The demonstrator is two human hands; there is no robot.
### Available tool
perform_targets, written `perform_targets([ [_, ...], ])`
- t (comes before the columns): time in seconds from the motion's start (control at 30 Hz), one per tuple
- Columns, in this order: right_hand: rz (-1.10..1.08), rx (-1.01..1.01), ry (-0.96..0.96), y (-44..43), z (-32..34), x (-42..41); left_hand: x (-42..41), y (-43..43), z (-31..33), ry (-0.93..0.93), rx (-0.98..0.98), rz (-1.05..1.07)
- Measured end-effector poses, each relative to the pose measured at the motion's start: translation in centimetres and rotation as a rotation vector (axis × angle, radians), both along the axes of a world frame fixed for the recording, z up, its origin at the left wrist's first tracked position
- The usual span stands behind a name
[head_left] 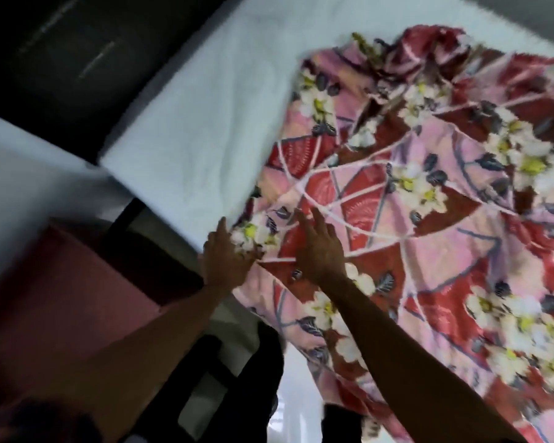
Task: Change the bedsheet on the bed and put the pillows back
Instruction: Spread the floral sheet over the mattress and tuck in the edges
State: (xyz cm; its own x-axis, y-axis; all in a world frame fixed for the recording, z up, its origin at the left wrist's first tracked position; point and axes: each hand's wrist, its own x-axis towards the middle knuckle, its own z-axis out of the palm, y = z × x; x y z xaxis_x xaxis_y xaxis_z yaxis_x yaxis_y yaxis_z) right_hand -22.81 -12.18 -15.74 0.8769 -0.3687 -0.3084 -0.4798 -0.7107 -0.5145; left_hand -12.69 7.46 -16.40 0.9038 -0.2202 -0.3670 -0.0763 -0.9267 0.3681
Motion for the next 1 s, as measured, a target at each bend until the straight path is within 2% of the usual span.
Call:
perform_targets([
  [0.1, 0.225, -0.015, -0.016, 0.4, 0.0, 5.0, 0.4, -0.7, 1.1, 0.187, 0.003, -0.022],
  [0.2, 0.459, -0.101, 0.048, 0.2, 0.1, 8.5, 0.3, -1.3, 1.4, 0.220, -0.022, -0.117],
  [0.27, 0.551, -0.122, 0.109, 0.1, 0.3, 9.9, 0.4, -1.4, 1.2, 0.273, -0.013, -0.239],
  [0.33, 0.619, -0.149, 0.165, 0.0, 0.5, 10.6, 0.9, -1.4, 1.3, 0.354, 0.018, -0.262],
  [0.47, 0.621, -0.177, 0.183, -0.5, 0.8, 11.6, 2.6, -0.3, 1.4, 0.544, -0.125, -0.124],
  [0.57, 0.701, -0.213, 0.261, -0.4, 1.6, 12.7, 4.2, 2.1, 1.9, 0.588, -0.202, -0.087],
  [0.67, 0.746, -0.197, 0.173, -0.1, 1.7, 13.8, 6.6, 4.1, 2.2, 0.592, -0.139, -0.140],
  [0.8, 0.703, -0.167, 0.051, 0.3, 1.2, 16.1, 10.8, 6.0, 2.1, 0.570, -0.054, -0.195],
  [1.0, 0.653, -0.190, -0.040, 3.8, 0.6, 21.5, 16.8, 9.6, 1.1, 0.540, -0.107, -0.079],
])
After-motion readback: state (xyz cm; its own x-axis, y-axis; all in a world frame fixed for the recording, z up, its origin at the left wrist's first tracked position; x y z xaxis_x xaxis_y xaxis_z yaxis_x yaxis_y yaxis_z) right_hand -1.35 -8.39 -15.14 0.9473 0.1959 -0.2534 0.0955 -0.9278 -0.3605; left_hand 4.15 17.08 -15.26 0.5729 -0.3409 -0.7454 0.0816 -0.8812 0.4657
